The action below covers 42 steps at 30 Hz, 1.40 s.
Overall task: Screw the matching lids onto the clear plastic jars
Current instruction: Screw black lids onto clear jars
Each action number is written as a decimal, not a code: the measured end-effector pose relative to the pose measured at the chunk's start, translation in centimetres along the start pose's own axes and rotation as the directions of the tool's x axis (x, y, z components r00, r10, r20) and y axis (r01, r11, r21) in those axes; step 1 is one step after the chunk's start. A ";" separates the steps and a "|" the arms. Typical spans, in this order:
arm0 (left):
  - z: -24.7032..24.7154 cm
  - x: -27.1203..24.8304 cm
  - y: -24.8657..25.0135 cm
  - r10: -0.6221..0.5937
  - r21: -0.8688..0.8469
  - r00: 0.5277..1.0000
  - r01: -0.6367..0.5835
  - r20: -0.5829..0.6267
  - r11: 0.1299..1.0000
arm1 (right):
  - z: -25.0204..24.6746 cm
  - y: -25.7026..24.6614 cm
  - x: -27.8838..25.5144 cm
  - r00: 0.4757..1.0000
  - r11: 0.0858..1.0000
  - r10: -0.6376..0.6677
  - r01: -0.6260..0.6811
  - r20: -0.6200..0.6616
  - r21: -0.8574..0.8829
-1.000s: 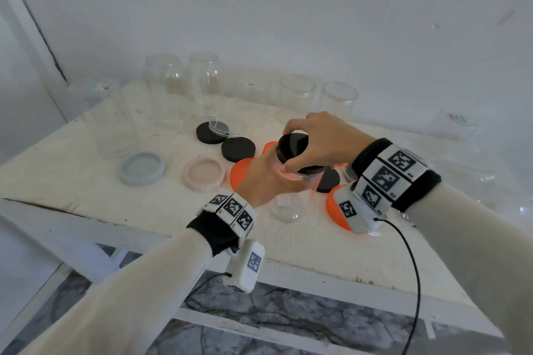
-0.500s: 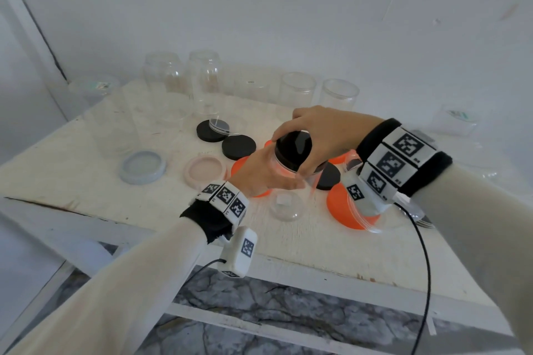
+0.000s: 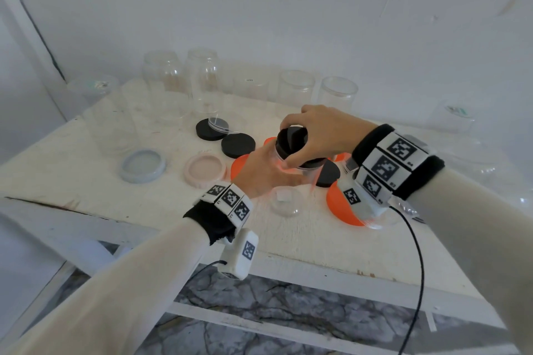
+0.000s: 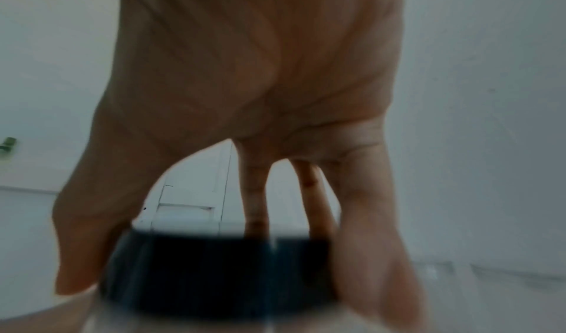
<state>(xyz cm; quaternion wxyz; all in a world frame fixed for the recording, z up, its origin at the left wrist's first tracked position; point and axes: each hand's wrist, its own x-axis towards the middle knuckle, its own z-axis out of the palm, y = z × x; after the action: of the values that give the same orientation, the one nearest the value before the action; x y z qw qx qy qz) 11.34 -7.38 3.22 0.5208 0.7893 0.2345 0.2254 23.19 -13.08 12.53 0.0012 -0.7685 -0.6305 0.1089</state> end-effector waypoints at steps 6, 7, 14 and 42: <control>-0.6 0.7 -0.4 0.004 0.078 0.998 -0.009 0.058 0.997 | -1.9 -0.2 -0.2 0.970 0.987 -0.066 0.098 0.236 -0.126; -0.8 0.8 -0.7 0.001 0.077 0.998 -0.006 0.065 0.997 | -1.8 -0.2 -0.2 0.971 0.988 -0.087 0.112 0.222 -0.105; -0.3 0.8 -1.2 -0.007 0.083 1.000 0.008 -0.012 0.997 | -1.3 -0.2 0.0 0.993 0.992 -0.087 0.094 0.082 -0.087; -0.1 1.4 -2.1 0.063 0.166 0.998 -0.057 -0.030 0.984 | -0.3 -0.2 -0.7 0.995 0.995 -0.094 0.093 -0.044 -0.025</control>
<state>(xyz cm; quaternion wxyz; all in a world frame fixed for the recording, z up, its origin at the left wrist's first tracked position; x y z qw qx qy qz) 12.11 -5.75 1.45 0.4424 0.8323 0.2378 0.2347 22.94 -13.63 13.00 0.0119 -0.7405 -0.6667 0.0841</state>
